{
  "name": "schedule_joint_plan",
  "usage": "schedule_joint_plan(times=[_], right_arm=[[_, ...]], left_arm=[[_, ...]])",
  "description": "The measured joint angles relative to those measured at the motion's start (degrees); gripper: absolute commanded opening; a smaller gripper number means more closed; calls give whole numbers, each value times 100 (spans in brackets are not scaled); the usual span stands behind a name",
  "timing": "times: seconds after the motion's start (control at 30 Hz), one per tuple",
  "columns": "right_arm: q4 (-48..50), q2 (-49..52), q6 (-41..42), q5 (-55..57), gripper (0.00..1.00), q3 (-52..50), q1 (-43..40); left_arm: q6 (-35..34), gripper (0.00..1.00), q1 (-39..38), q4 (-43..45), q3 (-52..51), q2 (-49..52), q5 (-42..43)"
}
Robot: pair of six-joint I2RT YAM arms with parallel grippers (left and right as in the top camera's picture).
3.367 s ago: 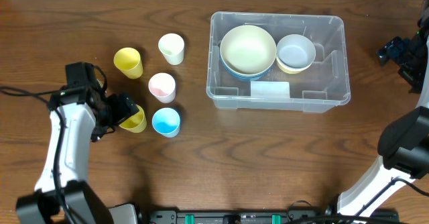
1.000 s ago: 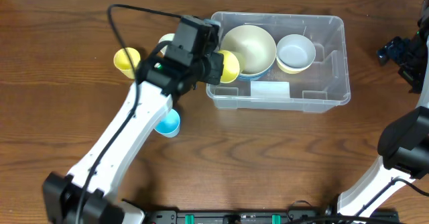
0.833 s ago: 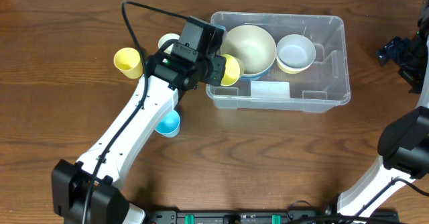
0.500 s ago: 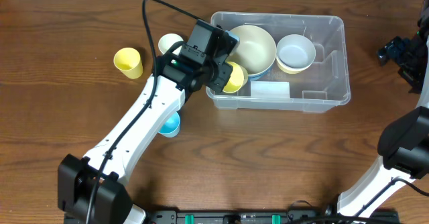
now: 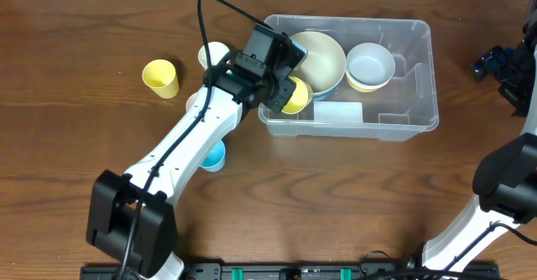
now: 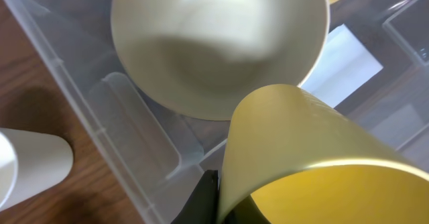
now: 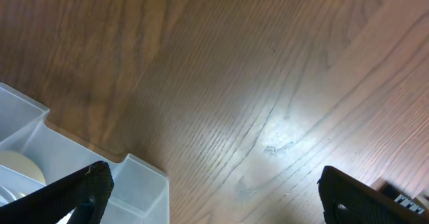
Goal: Pack container
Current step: 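Carry the yellow cup into the container's front left and release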
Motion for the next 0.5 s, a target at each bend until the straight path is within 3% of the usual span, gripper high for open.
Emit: schedule_joint_plan(times=[0.33,0.5], right_arm=[[0,0,0,0,99,0,0],[-2,0,0,0,99,0,0]], left_arm=[[-411,6,162,-780,35,33,-291],[-551,6,223,-1462,566,39,-310]])
